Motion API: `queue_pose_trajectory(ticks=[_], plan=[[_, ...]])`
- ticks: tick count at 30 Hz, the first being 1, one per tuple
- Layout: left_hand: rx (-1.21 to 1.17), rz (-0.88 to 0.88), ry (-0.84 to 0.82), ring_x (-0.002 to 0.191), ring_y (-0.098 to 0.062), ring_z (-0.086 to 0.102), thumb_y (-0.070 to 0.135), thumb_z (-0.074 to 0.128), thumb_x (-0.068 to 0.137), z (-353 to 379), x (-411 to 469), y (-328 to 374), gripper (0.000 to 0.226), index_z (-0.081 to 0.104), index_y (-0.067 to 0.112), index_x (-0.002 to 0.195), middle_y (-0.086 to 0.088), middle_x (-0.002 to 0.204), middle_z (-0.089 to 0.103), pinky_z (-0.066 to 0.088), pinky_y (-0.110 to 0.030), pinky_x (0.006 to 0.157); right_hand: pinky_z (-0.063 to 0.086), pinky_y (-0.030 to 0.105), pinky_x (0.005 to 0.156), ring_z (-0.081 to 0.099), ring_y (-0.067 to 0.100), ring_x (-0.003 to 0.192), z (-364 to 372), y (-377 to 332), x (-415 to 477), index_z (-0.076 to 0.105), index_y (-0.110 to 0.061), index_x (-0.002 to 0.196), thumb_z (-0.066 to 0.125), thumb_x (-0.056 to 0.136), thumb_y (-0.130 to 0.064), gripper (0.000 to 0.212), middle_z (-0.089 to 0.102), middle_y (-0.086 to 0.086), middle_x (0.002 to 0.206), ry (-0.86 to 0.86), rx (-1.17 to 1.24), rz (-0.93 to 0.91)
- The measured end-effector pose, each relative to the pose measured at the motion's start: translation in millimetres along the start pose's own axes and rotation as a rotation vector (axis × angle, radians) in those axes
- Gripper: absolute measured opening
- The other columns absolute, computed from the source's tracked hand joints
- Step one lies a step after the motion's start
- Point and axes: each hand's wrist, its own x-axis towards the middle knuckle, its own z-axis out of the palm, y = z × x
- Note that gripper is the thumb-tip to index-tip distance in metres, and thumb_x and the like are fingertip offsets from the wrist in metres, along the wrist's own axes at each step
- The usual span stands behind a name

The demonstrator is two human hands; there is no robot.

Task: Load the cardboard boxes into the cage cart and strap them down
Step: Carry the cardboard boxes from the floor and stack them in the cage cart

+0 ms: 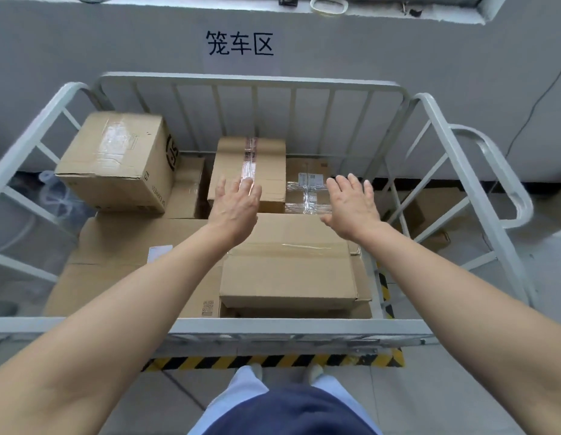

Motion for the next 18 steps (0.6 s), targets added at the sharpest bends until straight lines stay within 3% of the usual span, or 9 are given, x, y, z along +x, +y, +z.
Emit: queue_pose_trajectory(ticks=[4, 12, 16, 18], plan=[[-0.027, -0.096, -0.118, 0.134, -0.028, 0.032, 0.029, 0.055, 0.092, 33.9, -2.3, 3.6, 0.058, 0.031, 0.01, 0.142, -0.009, 0.146, 0.033, 0.014, -0.048, 0.113, 0.008, 0.048, 0.117, 0.016, 0.029, 0.144, 35.3, 15.5, 17.3, 0.027, -0.012, 0.143, 0.061, 0.089, -0.042, 0.07, 0.03, 0.008, 0.15, -0.088, 0.011, -0.016], [-0.08, -0.227, -0.337, 0.127, -0.03, 0.04, 0.036, 0.053, 0.093, 124.6, 1.8, -2.9, 0.053, 0.036, 0.011, 0.136, -0.01, 0.138, 0.04, 0.021, -0.047, 0.11, 0.022, 0.046, 0.113, 0.031, 0.029, 0.136, 117.7, 21.6, 50.0, 0.038, -0.01, 0.138, 0.064, 0.087, -0.041, 0.065, 0.04, 0.01, 0.144, -0.226, 0.07, 0.056], [-0.119, -0.253, -0.422, 0.126, -0.031, 0.041, 0.037, 0.055, 0.092, 161.1, 0.4, -8.5, 0.054, 0.037, 0.011, 0.136, -0.011, 0.138, 0.04, 0.028, -0.044, 0.106, 0.026, 0.044, 0.111, 0.031, 0.031, 0.136, 157.4, 23.3, 58.9, 0.034, -0.006, 0.142, 0.061, 0.089, -0.041, 0.068, 0.036, 0.013, 0.147, -0.327, 0.213, 0.216], [-0.173, -0.287, -0.453, 0.126, -0.032, 0.041, 0.036, 0.058, 0.091, 177.1, 1.9, -10.6, 0.058, 0.035, 0.01, 0.137, -0.012, 0.138, 0.039, 0.03, -0.044, 0.104, 0.021, 0.044, 0.115, 0.021, 0.031, 0.142, 176.0, 27.3, 59.7, 0.023, -0.008, 0.149, 0.063, 0.089, -0.038, 0.078, 0.023, 0.012, 0.155, -0.339, 0.291, 0.301]])
